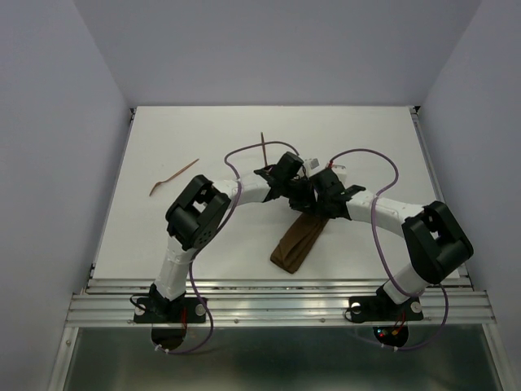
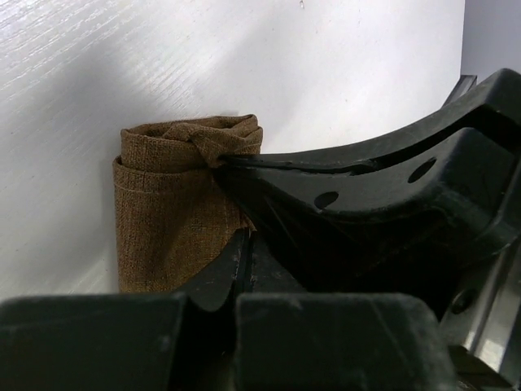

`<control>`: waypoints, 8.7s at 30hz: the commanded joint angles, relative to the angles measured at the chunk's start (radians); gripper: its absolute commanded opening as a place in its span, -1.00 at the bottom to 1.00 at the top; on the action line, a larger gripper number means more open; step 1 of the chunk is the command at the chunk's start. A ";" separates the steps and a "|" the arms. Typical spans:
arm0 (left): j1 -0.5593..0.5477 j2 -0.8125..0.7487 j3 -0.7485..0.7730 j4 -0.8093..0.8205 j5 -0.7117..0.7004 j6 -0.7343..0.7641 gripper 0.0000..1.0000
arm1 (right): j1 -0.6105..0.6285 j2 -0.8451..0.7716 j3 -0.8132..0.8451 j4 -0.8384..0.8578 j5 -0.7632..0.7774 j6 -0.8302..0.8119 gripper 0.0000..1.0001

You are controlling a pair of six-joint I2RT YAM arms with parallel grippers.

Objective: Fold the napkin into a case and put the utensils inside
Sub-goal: Stuff the top corner of the smaller-rectangle-folded napkin into the folded napkin, then smooth out the smaller rectangle-folded napkin at the center of the board.

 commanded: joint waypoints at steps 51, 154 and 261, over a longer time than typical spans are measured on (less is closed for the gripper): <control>0.001 0.128 0.050 0.024 0.055 0.020 -1.00 | 0.012 -0.105 0.067 -0.030 -0.058 0.007 -0.99; -0.105 -0.353 -0.065 -0.404 -0.607 0.287 0.12 | -0.122 -0.160 0.066 -0.136 -0.061 0.203 0.12; -0.187 -0.188 -0.050 -0.327 -0.405 0.311 -0.67 | -0.030 -0.341 -0.251 0.019 -0.150 0.511 -0.39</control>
